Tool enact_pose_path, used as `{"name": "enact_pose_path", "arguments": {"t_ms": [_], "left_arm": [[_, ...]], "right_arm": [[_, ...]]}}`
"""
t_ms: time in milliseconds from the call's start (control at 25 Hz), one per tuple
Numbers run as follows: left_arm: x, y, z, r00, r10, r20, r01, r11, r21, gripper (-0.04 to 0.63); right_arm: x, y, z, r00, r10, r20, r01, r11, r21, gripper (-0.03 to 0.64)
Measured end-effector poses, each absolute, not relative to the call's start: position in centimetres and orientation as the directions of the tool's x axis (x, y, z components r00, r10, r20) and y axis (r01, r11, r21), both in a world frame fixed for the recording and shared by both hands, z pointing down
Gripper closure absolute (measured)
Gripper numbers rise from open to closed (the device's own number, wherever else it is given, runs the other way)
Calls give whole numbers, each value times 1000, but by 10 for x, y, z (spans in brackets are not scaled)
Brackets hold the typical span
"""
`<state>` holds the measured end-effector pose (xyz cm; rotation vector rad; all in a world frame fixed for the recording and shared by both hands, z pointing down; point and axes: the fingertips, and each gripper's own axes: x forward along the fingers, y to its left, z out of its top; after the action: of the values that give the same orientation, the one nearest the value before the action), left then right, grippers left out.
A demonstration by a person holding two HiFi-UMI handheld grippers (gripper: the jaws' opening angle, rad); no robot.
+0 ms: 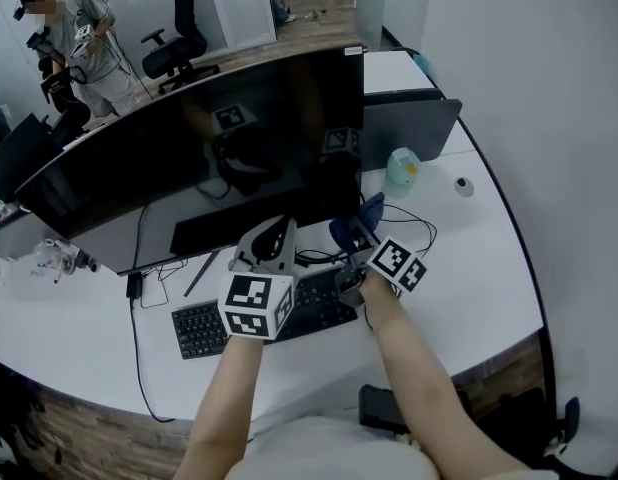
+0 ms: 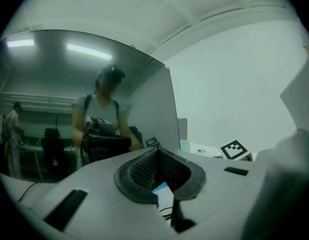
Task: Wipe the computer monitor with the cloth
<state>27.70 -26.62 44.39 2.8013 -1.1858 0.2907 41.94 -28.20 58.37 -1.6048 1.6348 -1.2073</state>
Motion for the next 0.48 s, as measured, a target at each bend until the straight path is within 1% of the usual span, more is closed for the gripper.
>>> {"name": "enact_pose_path", "arguments": {"t_ms": [480], "left_arm": [[253, -258, 447, 698, -683, 215, -702, -712, 19, 586]], "right_arm": [[409, -280, 581, -78, -991, 110, -361, -75, -930, 525]]}}
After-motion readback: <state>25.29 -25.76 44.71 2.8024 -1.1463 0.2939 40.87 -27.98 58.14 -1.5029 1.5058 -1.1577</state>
